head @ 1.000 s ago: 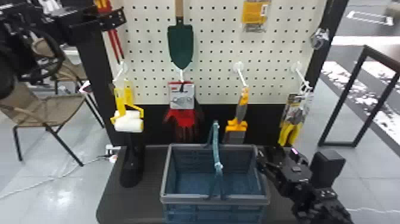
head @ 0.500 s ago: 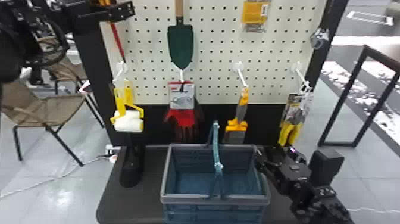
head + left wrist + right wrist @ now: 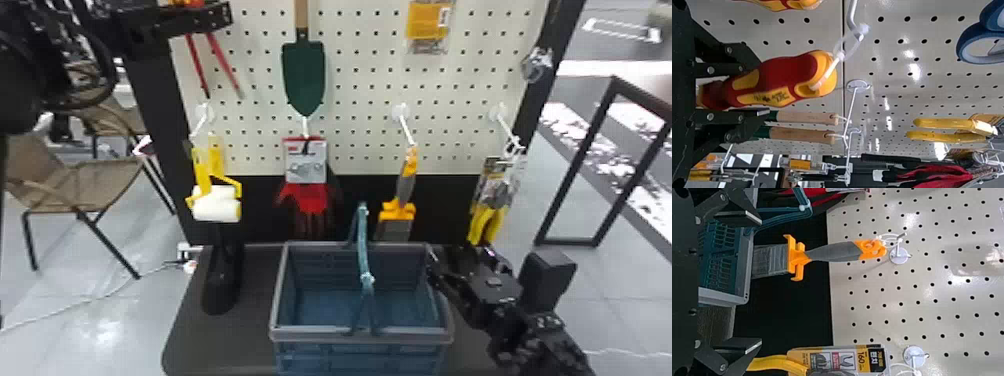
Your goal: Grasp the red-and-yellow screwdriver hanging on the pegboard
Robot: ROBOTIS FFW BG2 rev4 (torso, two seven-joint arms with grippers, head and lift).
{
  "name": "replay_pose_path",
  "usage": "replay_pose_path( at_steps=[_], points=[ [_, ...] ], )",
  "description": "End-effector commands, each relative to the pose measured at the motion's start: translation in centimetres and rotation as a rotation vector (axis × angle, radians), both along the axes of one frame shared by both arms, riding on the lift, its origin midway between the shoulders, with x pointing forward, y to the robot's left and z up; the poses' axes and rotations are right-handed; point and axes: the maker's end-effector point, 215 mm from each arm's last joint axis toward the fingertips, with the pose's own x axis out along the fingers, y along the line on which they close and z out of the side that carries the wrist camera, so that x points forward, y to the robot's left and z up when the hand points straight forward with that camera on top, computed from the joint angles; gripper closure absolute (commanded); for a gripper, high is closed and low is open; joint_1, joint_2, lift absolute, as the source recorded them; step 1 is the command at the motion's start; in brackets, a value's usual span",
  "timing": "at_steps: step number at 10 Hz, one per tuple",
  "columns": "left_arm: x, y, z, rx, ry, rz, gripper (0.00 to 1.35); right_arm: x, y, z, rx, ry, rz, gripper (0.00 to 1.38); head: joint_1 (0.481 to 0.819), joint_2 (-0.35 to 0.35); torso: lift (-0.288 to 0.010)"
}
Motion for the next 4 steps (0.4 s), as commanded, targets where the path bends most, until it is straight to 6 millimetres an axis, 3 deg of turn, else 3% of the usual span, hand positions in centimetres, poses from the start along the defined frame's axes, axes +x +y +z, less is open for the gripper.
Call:
replay_pose_path(
  at_steps=[1,4],
  points=[
    [0.13,0.39,-0.16,-0.005,0.005,0.008,1.21,-0.01,0.03,-0.1,0.001,0.002,0.001,0.22,0.549,0.0,-0.1],
    [0.13,0.27,-0.44,-0.015,0.007,0.002,1.21,-0.03,0.09,-0.09,0.003,0.002,0.004,0.22,0.549,0.0,-0.1]
  ],
)
